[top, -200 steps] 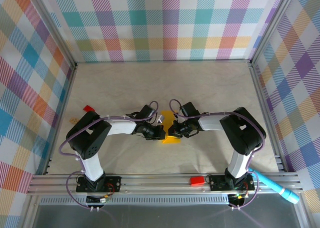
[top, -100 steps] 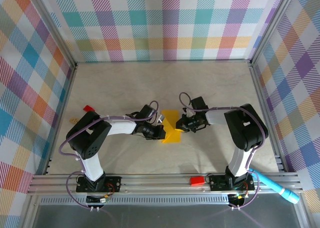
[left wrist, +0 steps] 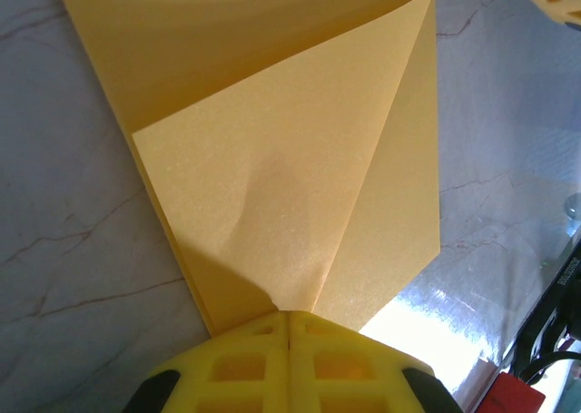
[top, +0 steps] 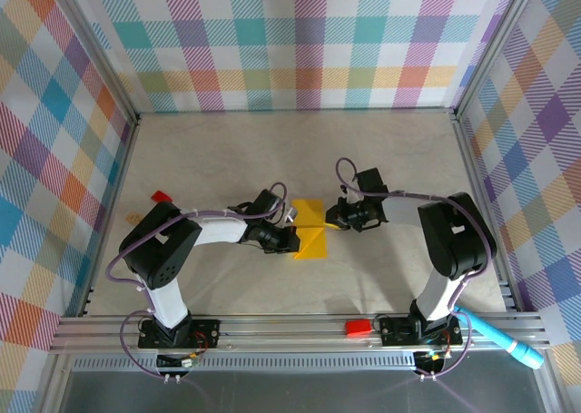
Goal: Fold a paper plane with a square sheet of paper (fold left side to right side)
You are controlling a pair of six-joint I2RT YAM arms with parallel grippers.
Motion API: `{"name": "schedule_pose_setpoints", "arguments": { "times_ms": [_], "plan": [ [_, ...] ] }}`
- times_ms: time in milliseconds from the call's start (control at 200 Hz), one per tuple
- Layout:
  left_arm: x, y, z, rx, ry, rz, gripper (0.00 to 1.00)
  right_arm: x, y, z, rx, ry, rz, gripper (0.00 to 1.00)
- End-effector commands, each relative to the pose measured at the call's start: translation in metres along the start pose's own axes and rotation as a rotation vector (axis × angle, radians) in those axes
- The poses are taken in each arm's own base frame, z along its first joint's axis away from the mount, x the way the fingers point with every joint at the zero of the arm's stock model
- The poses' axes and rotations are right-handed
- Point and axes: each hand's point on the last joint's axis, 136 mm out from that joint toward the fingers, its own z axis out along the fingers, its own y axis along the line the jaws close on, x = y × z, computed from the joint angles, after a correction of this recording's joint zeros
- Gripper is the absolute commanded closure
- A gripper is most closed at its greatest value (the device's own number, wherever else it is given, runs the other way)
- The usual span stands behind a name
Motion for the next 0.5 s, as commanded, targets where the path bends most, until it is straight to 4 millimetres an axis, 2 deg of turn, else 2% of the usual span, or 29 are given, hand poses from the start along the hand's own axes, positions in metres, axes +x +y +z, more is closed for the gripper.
{"name": "schedule_pose_setpoints", "arguments": {
  "times_ms": [0, 125, 390, 495],
  "plan": [
    [0.003, 0.004, -0.007, -0.044, 0.015, -0.037, 1.00, 0.010, 0.022, 0.011, -0.063, 0.031, -0.024, 1.00],
    [0.001, 0.000, -0.008, -0.032, 0.010, -0.039, 1.00, 0.013, 0.016, 0.023, -0.051, 0.048, -0.010, 1.00],
    [-0.018, -0.029, -0.023, 0.029, -0.032, -0.009, 1.00, 0.028, -0.025, 0.036, 0.081, 0.102, 0.042, 1.00],
    [-0.023, -0.039, -0.025, 0.058, -0.038, 0.005, 1.00, 0.032, -0.036, 0.037, 0.121, 0.111, 0.055, 1.00]
  ]
}}
